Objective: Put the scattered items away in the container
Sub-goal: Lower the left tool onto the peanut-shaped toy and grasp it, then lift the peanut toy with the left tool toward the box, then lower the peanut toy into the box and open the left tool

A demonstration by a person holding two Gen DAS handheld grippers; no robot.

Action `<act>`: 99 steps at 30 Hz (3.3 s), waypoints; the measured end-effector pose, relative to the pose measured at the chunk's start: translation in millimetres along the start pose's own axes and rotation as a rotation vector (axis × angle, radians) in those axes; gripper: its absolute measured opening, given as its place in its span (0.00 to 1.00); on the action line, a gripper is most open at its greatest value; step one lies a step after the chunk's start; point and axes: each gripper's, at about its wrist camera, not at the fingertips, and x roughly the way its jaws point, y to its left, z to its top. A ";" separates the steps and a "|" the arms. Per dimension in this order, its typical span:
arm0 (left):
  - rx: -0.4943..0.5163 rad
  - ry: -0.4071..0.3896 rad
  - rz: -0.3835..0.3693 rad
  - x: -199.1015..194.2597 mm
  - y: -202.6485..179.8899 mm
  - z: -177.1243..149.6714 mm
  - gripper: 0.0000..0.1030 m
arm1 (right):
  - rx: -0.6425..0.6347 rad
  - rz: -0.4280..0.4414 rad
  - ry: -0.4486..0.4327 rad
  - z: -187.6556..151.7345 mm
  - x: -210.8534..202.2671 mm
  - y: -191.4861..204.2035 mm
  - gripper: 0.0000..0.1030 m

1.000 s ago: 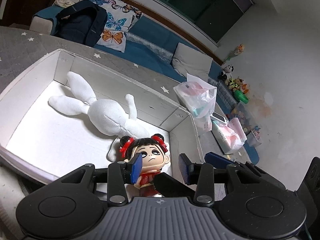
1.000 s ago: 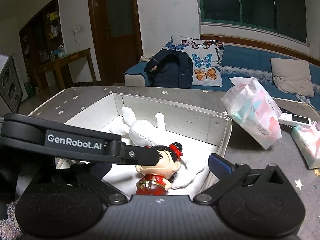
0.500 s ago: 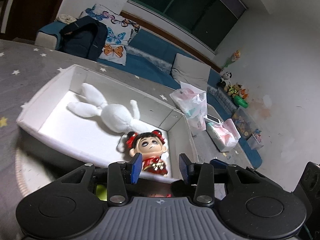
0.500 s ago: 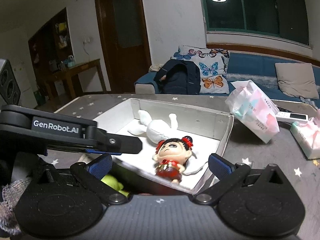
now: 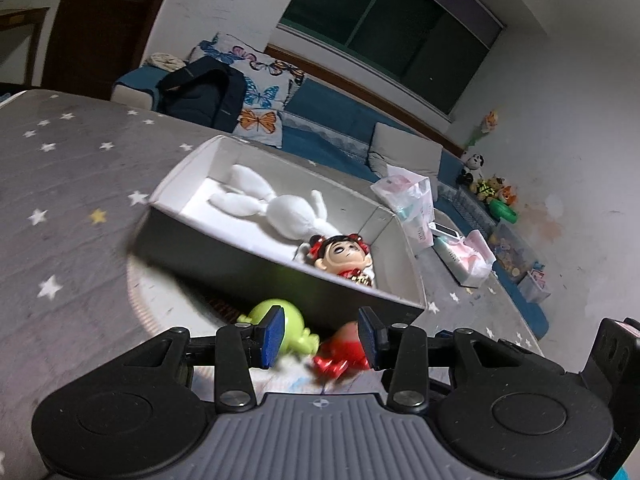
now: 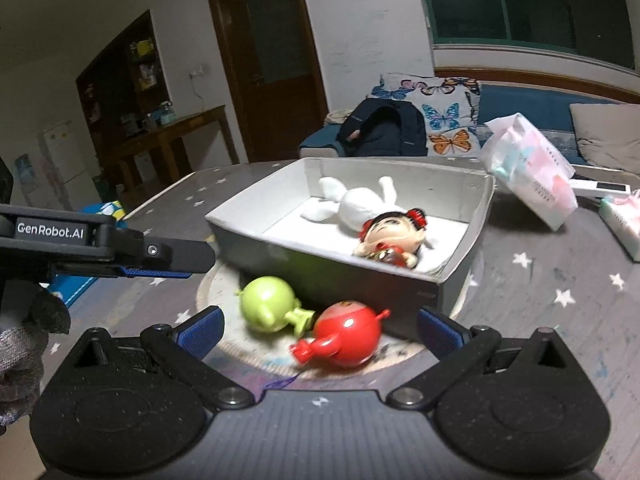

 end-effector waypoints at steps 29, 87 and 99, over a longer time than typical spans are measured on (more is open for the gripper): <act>-0.163 0.098 0.013 -41.6 44.4 -59.6 0.41 | -0.202 0.142 0.169 -47.0 11.5 90.4 0.87; -0.163 0.110 0.004 121.2 56.9 111.0 0.34 | -0.146 0.117 0.218 121.0 153.5 7.0 0.41; -0.146 0.160 0.067 153.5 68.6 113.2 0.34 | -0.118 0.126 0.331 120.5 195.3 -4.8 0.41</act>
